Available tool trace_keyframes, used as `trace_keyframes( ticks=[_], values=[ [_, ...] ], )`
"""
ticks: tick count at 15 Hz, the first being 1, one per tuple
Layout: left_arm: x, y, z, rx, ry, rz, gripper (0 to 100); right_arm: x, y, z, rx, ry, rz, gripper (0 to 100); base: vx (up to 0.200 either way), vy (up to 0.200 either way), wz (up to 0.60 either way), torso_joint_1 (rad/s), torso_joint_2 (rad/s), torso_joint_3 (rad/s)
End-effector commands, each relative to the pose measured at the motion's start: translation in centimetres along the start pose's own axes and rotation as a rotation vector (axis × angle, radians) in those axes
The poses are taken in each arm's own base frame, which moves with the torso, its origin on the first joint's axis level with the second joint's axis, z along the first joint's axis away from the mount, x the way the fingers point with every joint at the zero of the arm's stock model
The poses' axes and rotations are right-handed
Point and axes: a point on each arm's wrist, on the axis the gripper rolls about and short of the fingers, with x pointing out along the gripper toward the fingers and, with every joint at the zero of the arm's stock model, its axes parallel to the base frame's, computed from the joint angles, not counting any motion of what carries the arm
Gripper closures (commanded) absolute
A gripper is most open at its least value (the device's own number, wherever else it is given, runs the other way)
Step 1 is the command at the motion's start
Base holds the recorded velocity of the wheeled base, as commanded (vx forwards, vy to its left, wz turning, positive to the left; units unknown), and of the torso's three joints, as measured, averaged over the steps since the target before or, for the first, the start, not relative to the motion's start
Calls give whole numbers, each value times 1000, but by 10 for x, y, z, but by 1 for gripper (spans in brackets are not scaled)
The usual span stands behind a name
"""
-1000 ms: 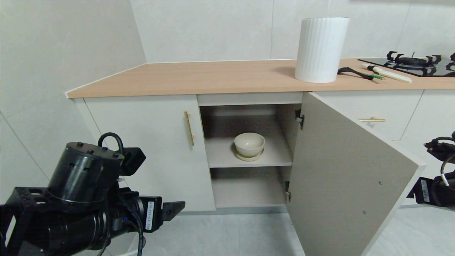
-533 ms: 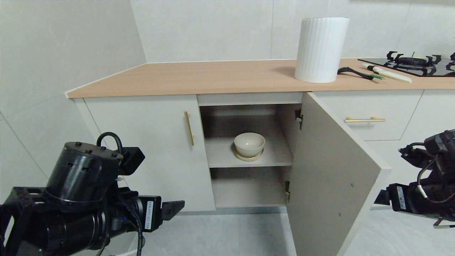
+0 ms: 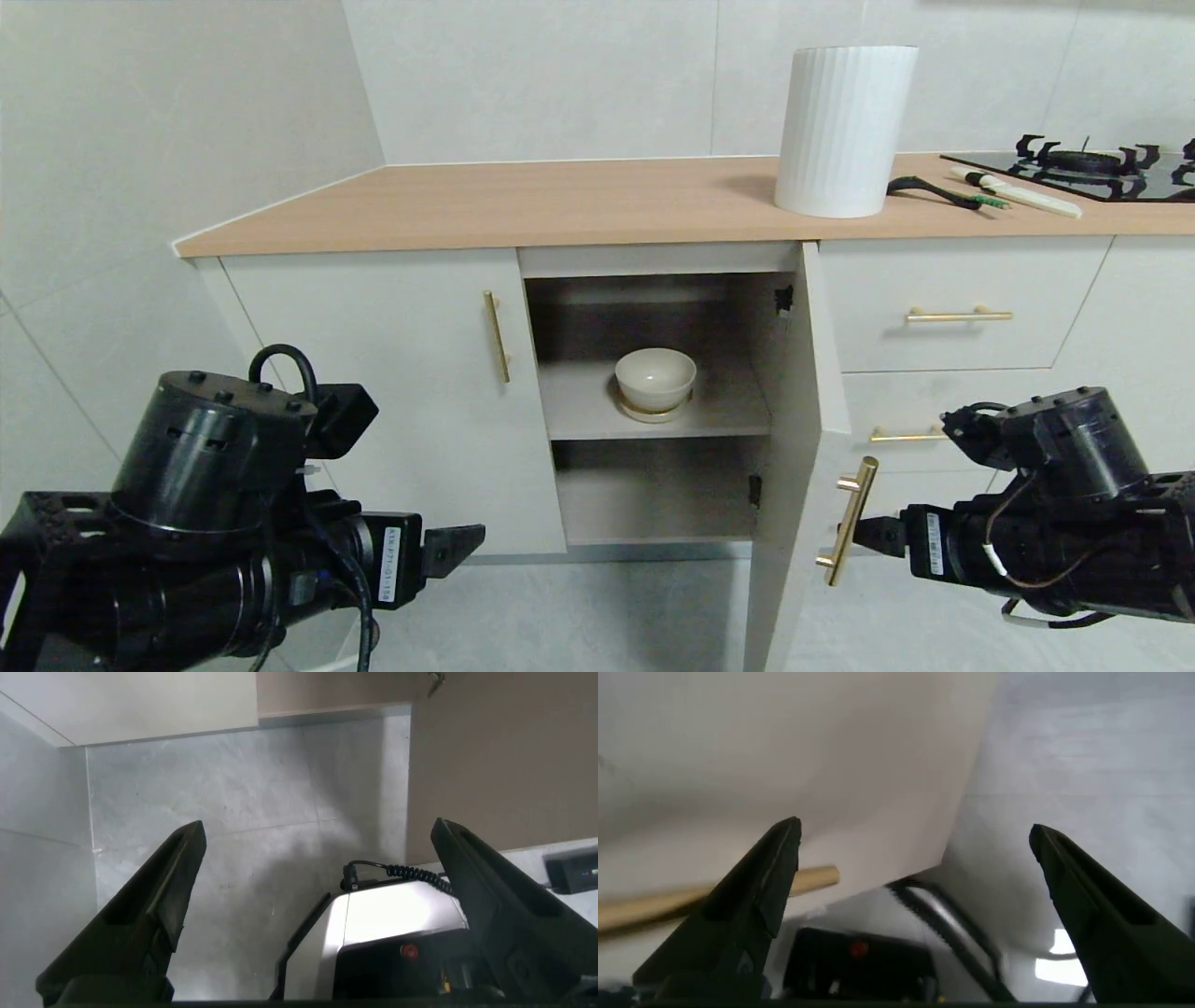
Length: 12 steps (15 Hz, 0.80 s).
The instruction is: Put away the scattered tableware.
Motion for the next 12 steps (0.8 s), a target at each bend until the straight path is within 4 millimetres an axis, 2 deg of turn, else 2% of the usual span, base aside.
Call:
trace_keyframes(
  ticks=[1,6,9,12],
  values=[
    [0,0,0,0,-1,0,0,17,4,-7,-18,36,-1,0,0,0,0,0,0,0],
    [-2,0,1,-2,-7,-2,0,39,16,-3,-47,-40,57,0,0,0,0,0,0,0],
    [-1,0,0,0,-5,-3,0,43,23,9,-79,-83,84,0,0,0,0,0,0,0],
    [-4,1,0,11,-12,-4,0,57,31,20,-171,-102,91,0,0,0,0,0,0,0]
  ],
)
